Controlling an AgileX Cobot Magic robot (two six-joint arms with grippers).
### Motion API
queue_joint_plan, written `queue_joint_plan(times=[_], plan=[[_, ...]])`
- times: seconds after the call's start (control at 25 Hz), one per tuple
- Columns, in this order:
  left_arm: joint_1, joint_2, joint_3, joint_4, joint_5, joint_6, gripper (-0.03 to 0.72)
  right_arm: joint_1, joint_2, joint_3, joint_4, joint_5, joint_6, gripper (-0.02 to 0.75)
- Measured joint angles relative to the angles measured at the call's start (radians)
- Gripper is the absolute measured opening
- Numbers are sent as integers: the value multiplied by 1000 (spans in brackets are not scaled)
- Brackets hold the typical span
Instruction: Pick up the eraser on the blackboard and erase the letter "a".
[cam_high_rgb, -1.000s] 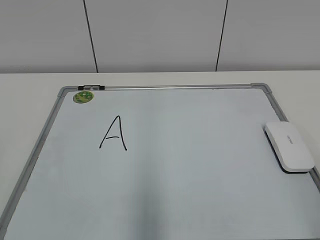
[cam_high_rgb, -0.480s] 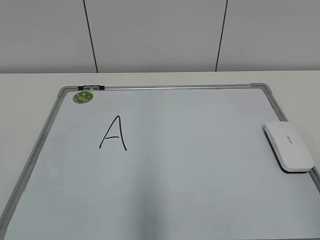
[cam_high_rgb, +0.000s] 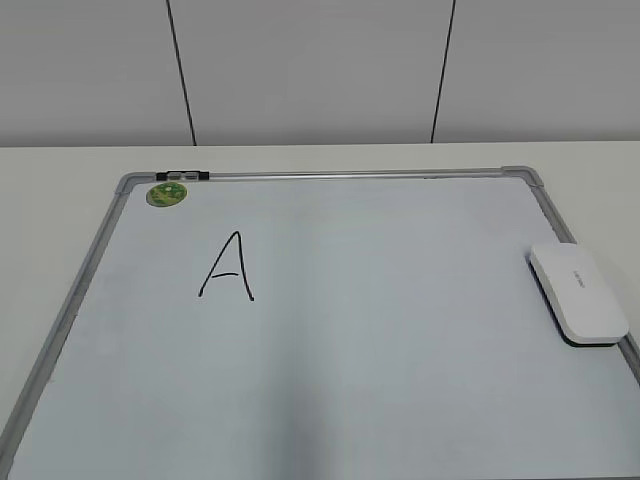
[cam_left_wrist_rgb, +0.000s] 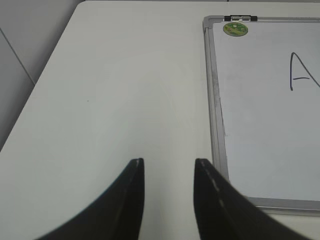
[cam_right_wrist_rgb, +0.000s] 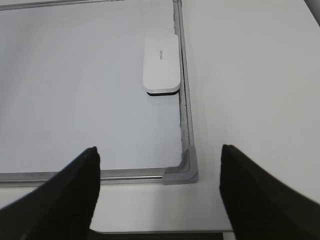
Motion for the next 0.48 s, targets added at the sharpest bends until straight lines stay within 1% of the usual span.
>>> queue_joint_plan(times=[0.48], plan=[[0,0,0,0,0,0,243,0,0,0,0,0,0,554]])
